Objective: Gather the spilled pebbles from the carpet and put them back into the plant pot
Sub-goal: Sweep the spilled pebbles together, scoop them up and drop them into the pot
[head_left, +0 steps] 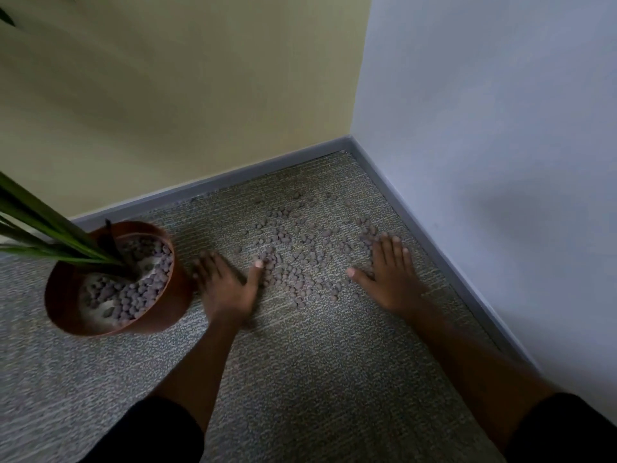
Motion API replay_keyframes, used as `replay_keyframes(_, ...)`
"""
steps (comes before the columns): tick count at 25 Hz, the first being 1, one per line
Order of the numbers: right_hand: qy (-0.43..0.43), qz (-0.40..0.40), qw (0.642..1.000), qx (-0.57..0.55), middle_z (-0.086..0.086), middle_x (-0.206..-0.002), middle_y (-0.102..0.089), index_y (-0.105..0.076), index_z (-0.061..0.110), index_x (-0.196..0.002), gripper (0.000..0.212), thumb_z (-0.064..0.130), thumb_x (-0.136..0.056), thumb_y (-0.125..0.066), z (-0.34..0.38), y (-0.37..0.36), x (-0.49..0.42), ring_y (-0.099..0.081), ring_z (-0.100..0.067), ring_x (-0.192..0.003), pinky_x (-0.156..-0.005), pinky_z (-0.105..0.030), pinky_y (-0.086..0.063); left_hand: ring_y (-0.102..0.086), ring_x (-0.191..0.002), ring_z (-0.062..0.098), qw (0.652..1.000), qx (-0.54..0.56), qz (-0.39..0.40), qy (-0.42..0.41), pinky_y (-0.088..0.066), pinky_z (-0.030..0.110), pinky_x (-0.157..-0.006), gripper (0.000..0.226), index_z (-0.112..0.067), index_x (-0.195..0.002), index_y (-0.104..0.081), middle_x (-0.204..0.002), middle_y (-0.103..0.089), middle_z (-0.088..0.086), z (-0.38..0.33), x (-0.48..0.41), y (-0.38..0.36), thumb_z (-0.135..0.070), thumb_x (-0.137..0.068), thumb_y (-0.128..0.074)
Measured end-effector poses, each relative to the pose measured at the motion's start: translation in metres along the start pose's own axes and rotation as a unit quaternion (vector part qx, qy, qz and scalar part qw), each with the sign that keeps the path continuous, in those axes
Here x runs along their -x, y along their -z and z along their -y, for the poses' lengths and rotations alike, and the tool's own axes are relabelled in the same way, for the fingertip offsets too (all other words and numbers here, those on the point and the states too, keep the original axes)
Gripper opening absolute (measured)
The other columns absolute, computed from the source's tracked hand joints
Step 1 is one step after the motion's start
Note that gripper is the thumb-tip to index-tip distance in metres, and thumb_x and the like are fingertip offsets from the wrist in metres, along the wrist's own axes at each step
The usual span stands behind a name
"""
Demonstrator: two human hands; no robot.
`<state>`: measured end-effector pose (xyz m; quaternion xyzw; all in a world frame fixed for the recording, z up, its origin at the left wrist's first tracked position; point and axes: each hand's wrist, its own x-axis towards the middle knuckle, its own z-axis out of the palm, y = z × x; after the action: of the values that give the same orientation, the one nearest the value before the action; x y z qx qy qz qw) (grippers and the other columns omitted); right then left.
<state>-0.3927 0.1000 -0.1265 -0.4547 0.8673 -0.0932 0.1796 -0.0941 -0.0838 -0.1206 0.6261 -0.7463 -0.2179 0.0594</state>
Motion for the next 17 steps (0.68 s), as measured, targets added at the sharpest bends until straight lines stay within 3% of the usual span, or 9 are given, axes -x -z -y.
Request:
replay_keyframes(5, 0.103, -0.093, 0.99, 0.033, -0.017, -0.18, -0.017, -0.024, 0.02, -0.17, 0.099, 0.088, -0.098, -0.027, 0.043, -0.034, 0.017, -0.009, -0.037, -0.168, -0.133, -0.062, -0.017, 0.014, -0.167, 0.032, 0.991, -0.07, 0.002, -0.116, 0.011, 0.052, -0.133, 0.099, -0.009, -0.171, 0.002, -0.179, 0.008, 0.015, -0.013, 0.023, -0.02, -0.079, -0.101, -0.007)
replay_keyframes(9, 0.166, -0.073, 0.983, 0.042, -0.009, -0.182, -0.011, -0.023, 0.021, -0.172, 0.091, 0.081, -0.103, -0.026, 0.083, -0.047, 0.032, -0.003, -0.029, -0.17, -0.136, -0.056, -0.008, 0.011, -0.168, 0.028, 0.989, -0.045, 0.024, -0.14, 0.002, 0.051, -0.136, 0.081, -0.01, -0.171, -0.004, -0.18, 0.002, 0.012, -0.034, 0.046, -0.031, -0.06, -0.108, -0.004)
replay_keyframes(11, 0.201, -0.051, 0.978, 0.008, -0.004, -0.183, -0.009, -0.023, 0.023, -0.172, 0.081, 0.072, -0.107, -0.029, 0.098, -0.044, 0.036, 0.0, -0.023, -0.17, -0.136, -0.054, -0.01, 0.0, -0.169, 0.025, 0.982, 0.03, 0.035, -0.185, -0.003, 0.048, -0.137, 0.072, -0.013, -0.171, -0.013, -0.181, -0.01, 0.01, -0.041, 0.057, -0.028, -0.052, -0.112, -0.013)
replay_keyframes(14, 0.186, -0.014, 0.977, -0.105, 0.001, -0.181, -0.016, -0.029, 0.031, -0.17, 0.087, 0.068, -0.097, -0.06, 0.101, -0.021, 0.036, -0.013, -0.023, -0.167, -0.134, -0.052, -0.019, -0.036, -0.16, 0.026, 0.966, 0.17, 0.039, -0.193, -0.033, 0.047, -0.129, 0.058, -0.018, -0.167, -0.032, -0.171, -0.04, 0.007, -0.044, 0.057, -0.001, -0.039, -0.113, -0.04)
replay_keyframes(17, 0.069, 0.018, 0.98, -0.186, 0.0, -0.163, -0.04, -0.042, 0.032, -0.16, 0.106, 0.065, -0.07, -0.089, 0.077, 0.021, 0.028, -0.046, -0.025, -0.147, -0.114, -0.047, -0.045, -0.059, -0.134, 0.031, 0.986, 0.078, 0.056, -0.136, -0.055, 0.048, -0.106, 0.07, -0.023, -0.154, -0.049, -0.147, -0.06, 0.01, -0.04, 0.036, 0.034, -0.054, -0.095, -0.07)
